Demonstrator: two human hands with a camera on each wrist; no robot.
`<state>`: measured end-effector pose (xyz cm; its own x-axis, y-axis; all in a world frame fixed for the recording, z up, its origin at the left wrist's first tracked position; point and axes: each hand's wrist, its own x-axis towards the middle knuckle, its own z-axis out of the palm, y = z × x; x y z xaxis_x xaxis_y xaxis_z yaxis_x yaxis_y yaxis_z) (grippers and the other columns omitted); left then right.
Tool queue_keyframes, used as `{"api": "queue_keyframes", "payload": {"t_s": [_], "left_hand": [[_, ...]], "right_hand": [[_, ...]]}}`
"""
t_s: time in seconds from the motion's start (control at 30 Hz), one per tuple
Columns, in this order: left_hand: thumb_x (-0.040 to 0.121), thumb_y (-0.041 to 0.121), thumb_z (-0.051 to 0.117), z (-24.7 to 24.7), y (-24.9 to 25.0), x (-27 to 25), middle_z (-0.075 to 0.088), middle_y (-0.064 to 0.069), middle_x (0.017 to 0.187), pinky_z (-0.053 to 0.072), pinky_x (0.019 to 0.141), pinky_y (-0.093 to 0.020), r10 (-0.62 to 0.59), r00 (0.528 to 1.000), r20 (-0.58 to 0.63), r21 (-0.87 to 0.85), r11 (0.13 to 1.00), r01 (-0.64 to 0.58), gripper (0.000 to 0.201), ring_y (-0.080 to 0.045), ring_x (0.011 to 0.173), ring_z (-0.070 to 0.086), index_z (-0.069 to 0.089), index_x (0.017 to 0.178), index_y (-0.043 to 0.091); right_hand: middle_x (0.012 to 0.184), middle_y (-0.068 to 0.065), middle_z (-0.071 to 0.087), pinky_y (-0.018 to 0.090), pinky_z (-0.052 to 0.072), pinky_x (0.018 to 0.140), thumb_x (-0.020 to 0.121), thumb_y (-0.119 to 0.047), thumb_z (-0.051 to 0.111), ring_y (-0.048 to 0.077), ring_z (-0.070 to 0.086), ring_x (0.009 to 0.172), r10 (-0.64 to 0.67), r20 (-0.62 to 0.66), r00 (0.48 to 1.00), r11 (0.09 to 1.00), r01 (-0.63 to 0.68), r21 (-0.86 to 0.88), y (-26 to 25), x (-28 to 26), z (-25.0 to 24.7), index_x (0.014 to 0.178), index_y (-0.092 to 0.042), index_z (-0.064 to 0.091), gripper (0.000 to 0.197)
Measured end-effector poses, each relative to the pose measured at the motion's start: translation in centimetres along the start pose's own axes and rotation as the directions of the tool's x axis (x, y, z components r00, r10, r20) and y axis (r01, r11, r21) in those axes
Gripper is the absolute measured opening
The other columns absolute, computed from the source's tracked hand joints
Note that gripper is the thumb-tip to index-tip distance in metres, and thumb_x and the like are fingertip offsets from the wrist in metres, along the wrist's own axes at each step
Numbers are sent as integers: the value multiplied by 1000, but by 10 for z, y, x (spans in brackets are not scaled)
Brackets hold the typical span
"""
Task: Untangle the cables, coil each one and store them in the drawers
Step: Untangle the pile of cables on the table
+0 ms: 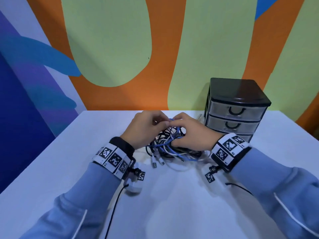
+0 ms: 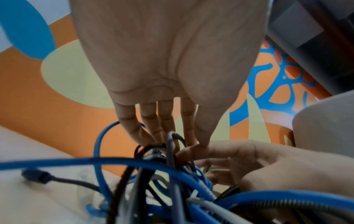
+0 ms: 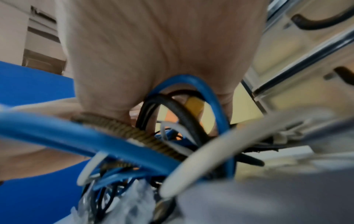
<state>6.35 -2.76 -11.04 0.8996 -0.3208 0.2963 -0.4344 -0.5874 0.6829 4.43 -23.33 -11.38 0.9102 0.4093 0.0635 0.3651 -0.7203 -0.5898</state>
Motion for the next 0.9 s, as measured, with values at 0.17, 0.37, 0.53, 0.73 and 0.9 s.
{"api": "queue_keyframes", "payload": {"t_s": [0.17,0.37,0.53,0.73,0.9], "left_hand": [[96,31,77,-1,-3,1,72,11,80,45,69,-26,14,1000,21,-49,999,-13,5,-3,72,61,79,101,29],[98,27,76,-3,-6,-1,80,0,95,57,86,-37,13,999,49,-168,986,-5,7,-20,92,74,80,103,26],[99,22,75,-3,-3,-4,80,3,96,50,81,-18,35,999,-10,-232,972,-36,7,-4,84,70,80,102,19],[99,19,74,-4,3,-12,79,1,94,51,80,-15,74,982,-172,-257,959,-117,7,-5,86,68,80,103,17],[99,16,74,-1,3,-15,77,10,86,51,77,-23,87,958,-275,-279,946,-166,7,-7,78,62,80,101,18]], "right_hand": [[132,-4,57,5,46,74,91,-25,75,-21,58,83,-7,36,999,999,6,31,-2,-4,-4,139,-32,55,52],[125,-10,66,2,43,79,87,-25,84,-6,63,103,-4,5,1000,974,3,228,7,-10,2,125,-36,61,46],[108,-6,71,24,47,95,83,-30,88,11,66,102,20,-157,987,921,43,387,18,-11,15,100,-26,70,25],[86,-18,68,21,46,84,82,-28,89,5,61,85,35,-312,949,899,106,424,26,-7,29,87,-26,67,23],[80,-6,62,24,46,74,84,-26,88,8,55,71,29,-418,908,884,172,435,29,-4,35,89,-18,65,25]]}}
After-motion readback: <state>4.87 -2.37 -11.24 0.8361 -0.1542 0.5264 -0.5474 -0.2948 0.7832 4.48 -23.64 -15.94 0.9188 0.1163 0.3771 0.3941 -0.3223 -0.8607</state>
